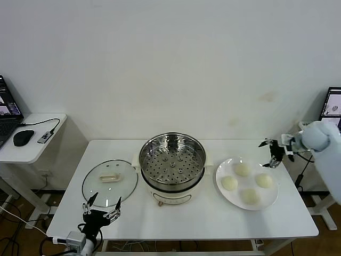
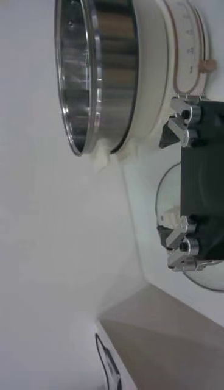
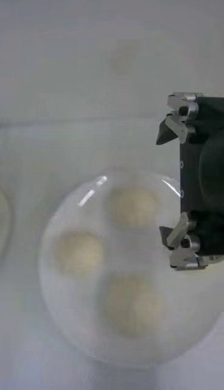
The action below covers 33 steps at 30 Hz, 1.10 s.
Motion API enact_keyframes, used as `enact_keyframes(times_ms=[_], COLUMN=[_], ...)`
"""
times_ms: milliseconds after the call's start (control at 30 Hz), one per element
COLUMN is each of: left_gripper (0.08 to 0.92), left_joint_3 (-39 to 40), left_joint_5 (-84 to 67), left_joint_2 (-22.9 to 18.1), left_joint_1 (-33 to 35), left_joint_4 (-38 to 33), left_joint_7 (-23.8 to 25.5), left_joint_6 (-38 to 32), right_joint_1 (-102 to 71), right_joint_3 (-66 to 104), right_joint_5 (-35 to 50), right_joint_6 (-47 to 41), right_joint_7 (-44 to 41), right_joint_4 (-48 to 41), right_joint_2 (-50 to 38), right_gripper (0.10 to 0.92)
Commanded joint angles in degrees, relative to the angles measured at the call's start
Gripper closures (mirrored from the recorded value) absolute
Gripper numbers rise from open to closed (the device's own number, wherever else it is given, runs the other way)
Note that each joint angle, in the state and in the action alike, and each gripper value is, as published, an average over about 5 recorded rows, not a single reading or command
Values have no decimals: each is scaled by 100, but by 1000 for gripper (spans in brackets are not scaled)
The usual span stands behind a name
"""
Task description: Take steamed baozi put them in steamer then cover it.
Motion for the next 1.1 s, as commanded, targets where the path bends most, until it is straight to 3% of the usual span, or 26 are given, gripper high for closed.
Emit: enact_keyframes(times_ms=[33,1100], left_gripper=[177,177], left_joint_3=[8,153], left_joint_5=[33,241], left_joint_2=[-9,-86], left_joint_1=[58,113], left_joint_4=[-49,128], left_joint_7=[-1,-39], left_joint_6=[-4,-58], right_joint_1=[557,473], right_joint_3=[-527,-45], right_joint_5=[-1021,-1650], right_joint_6=[303,438], right_joint_7=[-211,469], right_joint_4=[-1144,-2358], right_joint_2=[801,1811], right_gripper=[203,203])
